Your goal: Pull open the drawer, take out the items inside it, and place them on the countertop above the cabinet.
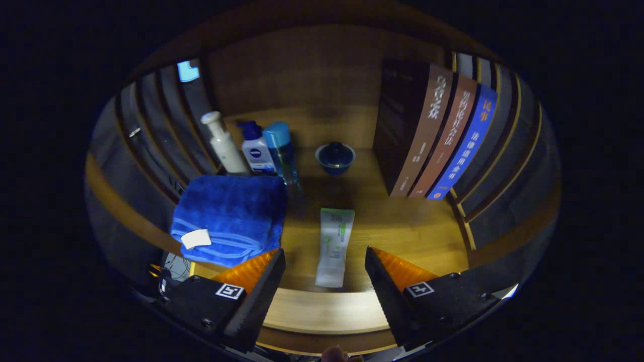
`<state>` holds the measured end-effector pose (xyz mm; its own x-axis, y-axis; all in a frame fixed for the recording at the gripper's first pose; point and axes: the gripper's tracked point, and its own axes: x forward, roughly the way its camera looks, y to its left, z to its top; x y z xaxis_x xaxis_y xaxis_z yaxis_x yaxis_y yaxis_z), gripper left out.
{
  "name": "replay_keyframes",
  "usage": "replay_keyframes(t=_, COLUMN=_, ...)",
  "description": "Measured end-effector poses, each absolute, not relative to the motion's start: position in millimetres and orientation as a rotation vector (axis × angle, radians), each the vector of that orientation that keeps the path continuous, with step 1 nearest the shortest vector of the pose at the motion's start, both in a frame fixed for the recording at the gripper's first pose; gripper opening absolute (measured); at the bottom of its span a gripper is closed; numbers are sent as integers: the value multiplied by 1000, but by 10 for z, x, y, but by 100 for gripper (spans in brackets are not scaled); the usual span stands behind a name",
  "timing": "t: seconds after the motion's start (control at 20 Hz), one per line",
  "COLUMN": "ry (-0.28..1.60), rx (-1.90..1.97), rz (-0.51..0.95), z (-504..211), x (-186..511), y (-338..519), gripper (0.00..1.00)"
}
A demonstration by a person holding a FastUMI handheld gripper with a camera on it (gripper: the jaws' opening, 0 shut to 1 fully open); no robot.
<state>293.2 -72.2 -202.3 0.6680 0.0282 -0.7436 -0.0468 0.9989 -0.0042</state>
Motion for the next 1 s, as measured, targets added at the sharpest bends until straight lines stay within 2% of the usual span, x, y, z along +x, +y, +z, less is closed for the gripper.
replay_keyframes(t=0.5, ry=418, rx=-37, rz=136, z=-1140, x=1829, y=-283, gripper=100)
replay_keyframes(t=1.0, ry=116, rx=-59, rz=1, z=-1440, x=727, y=-393, gripper=100)
